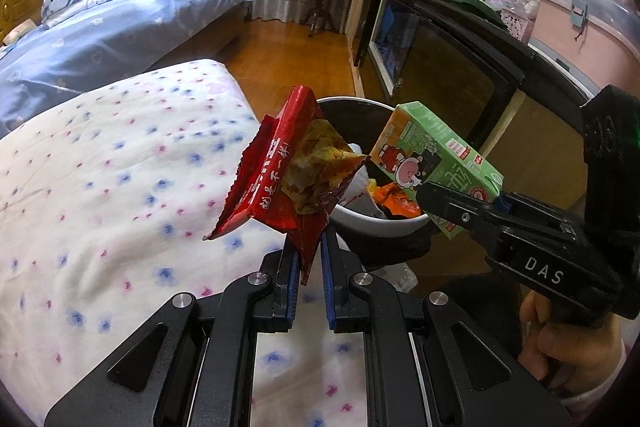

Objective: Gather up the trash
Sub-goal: 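Carry the red snack bag and green carton in both grippers over the bin, then hold the red snack bag and green carton above the bin opening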

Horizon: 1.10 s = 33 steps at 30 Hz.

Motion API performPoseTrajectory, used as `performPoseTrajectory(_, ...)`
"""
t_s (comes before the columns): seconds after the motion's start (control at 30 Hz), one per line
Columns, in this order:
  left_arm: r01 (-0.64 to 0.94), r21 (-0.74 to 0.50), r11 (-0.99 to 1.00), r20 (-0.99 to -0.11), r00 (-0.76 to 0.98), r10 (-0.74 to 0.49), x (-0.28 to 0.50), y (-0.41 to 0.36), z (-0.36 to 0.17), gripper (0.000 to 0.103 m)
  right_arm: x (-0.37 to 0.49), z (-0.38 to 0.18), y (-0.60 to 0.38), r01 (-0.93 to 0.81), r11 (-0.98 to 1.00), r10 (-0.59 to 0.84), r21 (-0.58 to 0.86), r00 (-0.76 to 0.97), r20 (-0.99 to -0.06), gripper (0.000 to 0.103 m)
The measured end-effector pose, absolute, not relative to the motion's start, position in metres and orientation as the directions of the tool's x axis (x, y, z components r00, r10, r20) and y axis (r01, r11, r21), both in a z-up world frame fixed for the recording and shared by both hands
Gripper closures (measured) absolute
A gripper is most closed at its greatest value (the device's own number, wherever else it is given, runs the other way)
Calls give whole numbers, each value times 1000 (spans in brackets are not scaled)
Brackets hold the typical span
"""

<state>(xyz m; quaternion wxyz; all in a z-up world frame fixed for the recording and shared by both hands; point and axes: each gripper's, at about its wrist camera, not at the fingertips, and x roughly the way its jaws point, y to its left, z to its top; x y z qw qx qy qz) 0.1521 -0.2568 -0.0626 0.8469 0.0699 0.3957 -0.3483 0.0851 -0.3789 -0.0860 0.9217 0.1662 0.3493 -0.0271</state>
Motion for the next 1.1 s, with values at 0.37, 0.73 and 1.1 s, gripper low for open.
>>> performPoseTrajectory(0.37, 663, -152, 733, -724, 430, -539, 155, -263, -65, 94, 82, -89, -396, 201, 935, 42, 291, 754, -655, 68)
performPoseTrajectory(0.73, 678, -148, 720, -731, 415, -542, 157, -274, -65, 94, 82, -93, -409, 232, 927, 24, 294, 746, -665, 68)
performPoseTrajectory(1.1, 685, -145, 714, -737, 406, -540, 160, -282, -66, 94, 85, -95, -419, 253, 922, 10, 294, 743, -669, 68)
